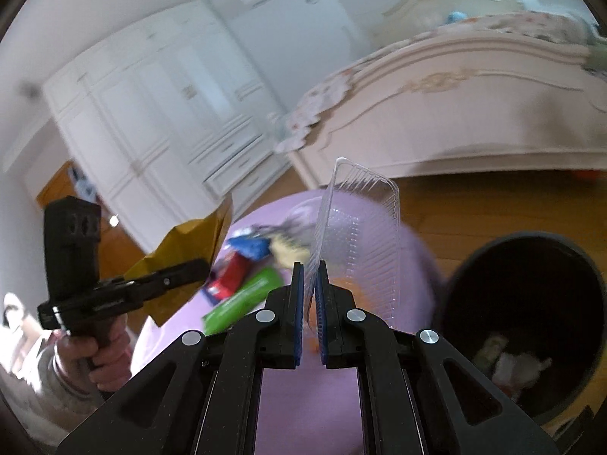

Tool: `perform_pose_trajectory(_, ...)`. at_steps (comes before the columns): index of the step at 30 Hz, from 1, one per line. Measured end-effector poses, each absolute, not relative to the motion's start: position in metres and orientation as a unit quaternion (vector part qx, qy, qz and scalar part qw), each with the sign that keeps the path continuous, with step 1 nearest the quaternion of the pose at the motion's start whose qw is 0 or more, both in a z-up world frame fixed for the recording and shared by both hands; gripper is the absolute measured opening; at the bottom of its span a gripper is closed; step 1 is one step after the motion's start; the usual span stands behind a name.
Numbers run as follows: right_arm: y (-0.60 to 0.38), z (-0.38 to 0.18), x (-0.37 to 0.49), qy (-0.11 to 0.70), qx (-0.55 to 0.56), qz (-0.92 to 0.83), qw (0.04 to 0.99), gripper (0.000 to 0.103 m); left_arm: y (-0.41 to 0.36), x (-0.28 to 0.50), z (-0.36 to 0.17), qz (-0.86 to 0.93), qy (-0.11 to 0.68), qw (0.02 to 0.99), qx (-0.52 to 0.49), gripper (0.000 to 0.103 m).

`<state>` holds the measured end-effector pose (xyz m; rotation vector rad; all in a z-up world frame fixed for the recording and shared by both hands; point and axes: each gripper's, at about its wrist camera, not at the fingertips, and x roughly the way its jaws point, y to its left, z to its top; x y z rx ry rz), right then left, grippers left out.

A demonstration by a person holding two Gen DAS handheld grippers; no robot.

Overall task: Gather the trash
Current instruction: 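Carry the yellow bag and clear tray with both tools over the bin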

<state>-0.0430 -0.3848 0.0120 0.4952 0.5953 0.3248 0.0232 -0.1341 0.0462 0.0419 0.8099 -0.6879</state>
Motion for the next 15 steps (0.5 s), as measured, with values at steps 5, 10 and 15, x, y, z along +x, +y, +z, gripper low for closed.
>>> perform_pose_trajectory(5,-0.429,-0.007,-0.043,0.290,0.269,0.098,0.913,0.007,-0.198,0.042,0.033,-0.371,0.399,0.837,0.046,0.022)
perform_pose_trajectory(10,-0.469,-0.036,-0.043,0.298,0.298,0.043,0.906,0.007,-0.259,0.052,0.015,-0.402,0.411,0.814,0.081,0.022)
perform_pose_trajectory(15,-0.490,-0.064,-0.038,0.309,0.321,0.006,0.895,0.008,-0.304,0.060,-0.005,-0.418,0.427,0.795,0.100,0.023)
